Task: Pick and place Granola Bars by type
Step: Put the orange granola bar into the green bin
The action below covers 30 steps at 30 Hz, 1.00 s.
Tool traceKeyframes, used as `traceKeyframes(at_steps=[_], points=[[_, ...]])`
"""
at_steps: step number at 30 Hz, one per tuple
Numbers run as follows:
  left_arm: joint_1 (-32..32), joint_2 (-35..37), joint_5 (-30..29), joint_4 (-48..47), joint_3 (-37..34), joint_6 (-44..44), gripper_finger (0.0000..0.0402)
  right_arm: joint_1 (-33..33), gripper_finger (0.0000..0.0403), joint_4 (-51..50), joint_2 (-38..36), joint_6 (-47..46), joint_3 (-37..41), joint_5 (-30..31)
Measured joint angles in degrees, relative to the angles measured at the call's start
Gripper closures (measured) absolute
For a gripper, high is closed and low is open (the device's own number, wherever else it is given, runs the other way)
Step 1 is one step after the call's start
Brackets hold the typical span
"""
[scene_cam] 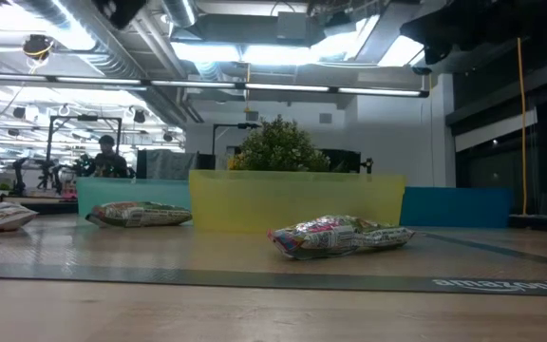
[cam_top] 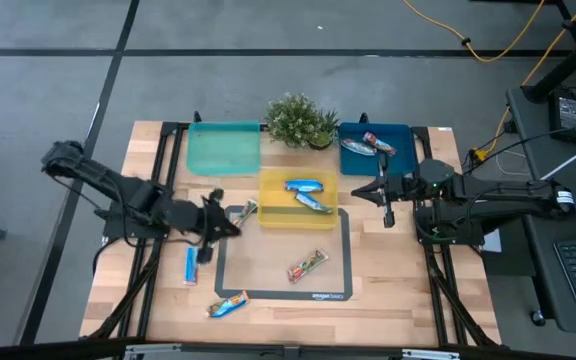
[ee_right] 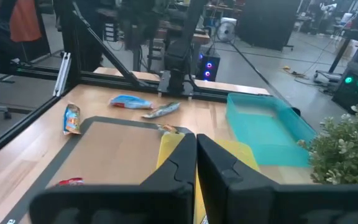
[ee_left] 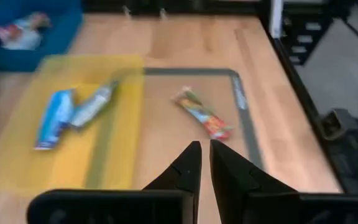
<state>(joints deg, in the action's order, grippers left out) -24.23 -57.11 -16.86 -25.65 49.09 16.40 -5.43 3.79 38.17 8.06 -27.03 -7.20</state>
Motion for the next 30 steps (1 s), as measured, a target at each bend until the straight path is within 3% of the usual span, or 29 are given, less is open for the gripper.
traceKeyframes(at_steps=[7,14,19,24,30], points=[[-7.7,-13.1,2.1,-16.7,13.6,15.2,0.0373,0.0,0.0386,0.0,0.0,1.9,0.0,0.0],[-11.8,-19.5,7.6,-24.7,14.9,29.5,0.0372,0.0,0.0386,1.4,0.0,3.0,0.0,0.0],[-13.8,-23.7,8.1,-26.2,14.9,39.0,0.0366,0.0,0.0386,3.0,0.0,3.1,0.0,0.0],[-16.3,-27.5,9.5,-22.4,14.9,45.1,0.0324,0.0,0.0386,4.6,0.0,5.0,0.0,0.0],[-18.3,-32.1,9.5,-20.2,14.9,48.0,0.0229,0.0,0.0386,5.6,0.0,7.4,0.0,0.0]])
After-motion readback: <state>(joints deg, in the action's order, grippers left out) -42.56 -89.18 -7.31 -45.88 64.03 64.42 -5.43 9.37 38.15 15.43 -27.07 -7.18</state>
